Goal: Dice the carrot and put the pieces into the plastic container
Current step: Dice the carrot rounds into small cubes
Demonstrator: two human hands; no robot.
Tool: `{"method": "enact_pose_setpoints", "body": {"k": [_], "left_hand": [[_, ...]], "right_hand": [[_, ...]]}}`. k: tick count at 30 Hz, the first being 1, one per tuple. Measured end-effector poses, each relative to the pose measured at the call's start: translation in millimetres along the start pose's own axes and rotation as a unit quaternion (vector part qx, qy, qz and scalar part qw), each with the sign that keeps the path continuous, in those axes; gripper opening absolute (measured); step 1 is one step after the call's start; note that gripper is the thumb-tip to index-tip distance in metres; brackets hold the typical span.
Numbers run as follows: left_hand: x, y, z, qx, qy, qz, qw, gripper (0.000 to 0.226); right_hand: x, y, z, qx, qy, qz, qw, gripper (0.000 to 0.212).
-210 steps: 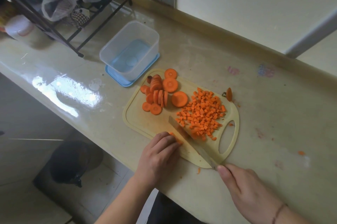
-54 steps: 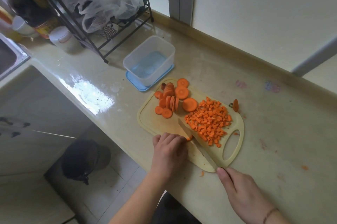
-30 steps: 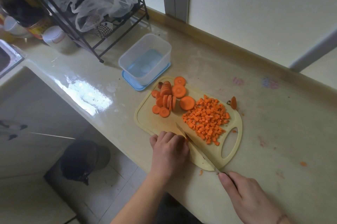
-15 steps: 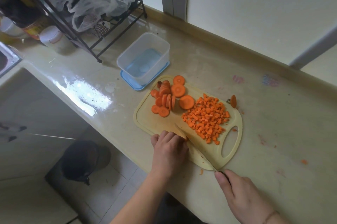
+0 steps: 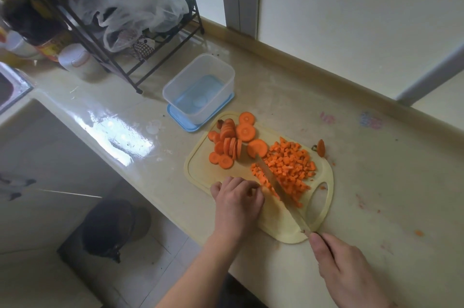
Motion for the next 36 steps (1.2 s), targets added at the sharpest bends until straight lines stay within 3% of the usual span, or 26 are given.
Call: {"method": "enact_pose_setpoints", "body": {"k": [3, 7, 9, 13, 15, 19, 21, 24, 32, 36], "left_hand": [[-17.9, -23.1, -2.4, -0.013, 0.002, -0.001, 1.0, 0.02], [-30.4, -38.6, -15.7, 0.026, -0.048, -0.03, 0.998, 0.028], [-28.0, -38.1, -12.4, 0.028, -0.04, -0.045, 0.998, 0.025], [-8.8, -34.9, 33.6, -0.099, 0.113, -0.024, 0.988, 0.013], [-15.5, -39.2, 52.2, -0.122, 0.141, -0.066, 0.98, 0.008], [-48.3, -54.3, 36.1, 0.05, 0.024, -0.183, 0.982, 0.014], [-52.8, -57.7, 19.6, 0.124, -0.049, -0.189, 0.973, 0.02], [-52.6, -61.8, 0.8, 0.188, -0.106, -0.171, 0.962, 0.029], [-42.4, -77.7, 5.6, 0.191, -0.117, -0.149, 0.963, 0.036], [-49.0, -96.1, 12.5, 0.155, -0.219, -0.167, 0.949, 0.029]], "right_hand": [[-1.1, -5.4, 12.8, -0.017, -0.012, -0.012, 1.0, 0.042], [0.2, -14.9, 26.9, -0.025, -0.004, -0.007, 1.0, 0.046], [-2.5, -16.3, 34.6, -0.038, 0.022, -0.001, 0.999, 0.057], [-4.9, -15.7, 45.1, -0.041, 0.182, -0.012, 0.982, 0.076], [-1.6, -16.1, 47.0, -0.049, 0.278, 0.0, 0.959, 0.082], [4.6, -17.9, 42.3, -0.043, 0.351, 0.027, 0.935, 0.068], [0.8, -18.9, 41.5, -0.05, 0.354, 0.023, 0.934, 0.062], [8.1, -15.2, 46.8, -0.124, 0.365, 0.077, 0.92, 0.06], [6.4, -8.3, 50.3, -0.161, 0.372, 0.09, 0.91, 0.065], [1.3, -1.5, 50.1, -0.163, 0.349, 0.079, 0.92, 0.069]]}}
Point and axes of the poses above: each hand's wrist, its own y-axis away from the middle knuckle, its own z-axis out of the back of the hand, x = y × z, the point moved 8 cm from there along -y, towards the middle knuckle, and after that the axes turned 9 degrees about x, right-handed, at the moved point
